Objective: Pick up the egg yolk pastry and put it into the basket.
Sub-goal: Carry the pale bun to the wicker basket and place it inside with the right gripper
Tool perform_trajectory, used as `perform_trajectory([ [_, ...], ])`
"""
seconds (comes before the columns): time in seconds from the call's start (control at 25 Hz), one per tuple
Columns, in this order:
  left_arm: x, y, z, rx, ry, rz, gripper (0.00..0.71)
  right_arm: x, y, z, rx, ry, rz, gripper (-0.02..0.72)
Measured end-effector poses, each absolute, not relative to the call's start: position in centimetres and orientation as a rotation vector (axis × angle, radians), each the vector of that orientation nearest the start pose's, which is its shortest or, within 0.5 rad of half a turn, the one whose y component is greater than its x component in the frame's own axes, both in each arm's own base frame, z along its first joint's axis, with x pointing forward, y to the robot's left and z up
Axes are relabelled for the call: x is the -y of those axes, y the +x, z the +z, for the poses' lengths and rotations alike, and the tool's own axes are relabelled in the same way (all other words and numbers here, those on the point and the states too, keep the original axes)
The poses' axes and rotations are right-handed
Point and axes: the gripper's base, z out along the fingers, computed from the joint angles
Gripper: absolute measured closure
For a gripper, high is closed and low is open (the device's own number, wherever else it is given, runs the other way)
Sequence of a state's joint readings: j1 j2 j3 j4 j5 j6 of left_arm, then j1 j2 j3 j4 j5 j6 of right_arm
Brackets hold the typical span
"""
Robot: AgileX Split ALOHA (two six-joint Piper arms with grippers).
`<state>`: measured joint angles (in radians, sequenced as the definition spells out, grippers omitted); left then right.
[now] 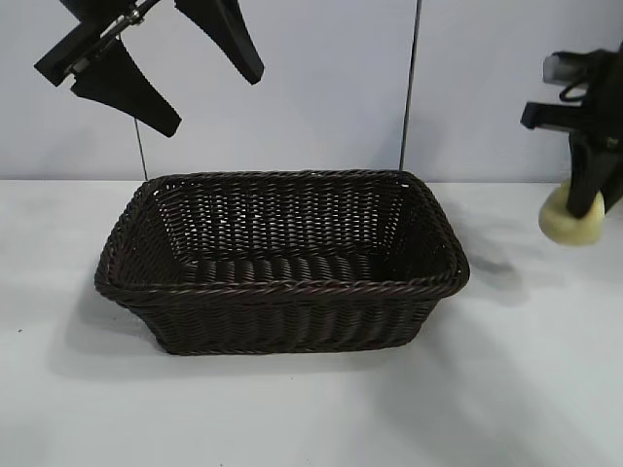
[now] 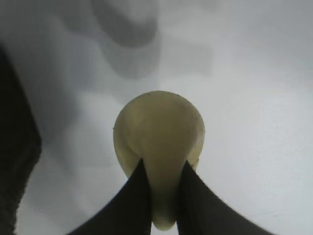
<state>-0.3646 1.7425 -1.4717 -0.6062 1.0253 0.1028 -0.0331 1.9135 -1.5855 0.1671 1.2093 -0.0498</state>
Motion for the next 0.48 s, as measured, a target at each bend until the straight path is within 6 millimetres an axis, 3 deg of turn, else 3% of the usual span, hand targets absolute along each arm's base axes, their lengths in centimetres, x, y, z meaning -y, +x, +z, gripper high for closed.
perform_trajectory([
  [0.16,17.4,33.1,29.9,-2.719,0.330,-0.867,0.119,-0.6,38.6,27.1,-2.942,0.041,0.291,0.598],
  [0.48,17.4,33.1,29.9,-2.719,0.330,-0.867,0.119,-1.9,38.5,27.9,-2.890,0.028,0.511,0.598],
])
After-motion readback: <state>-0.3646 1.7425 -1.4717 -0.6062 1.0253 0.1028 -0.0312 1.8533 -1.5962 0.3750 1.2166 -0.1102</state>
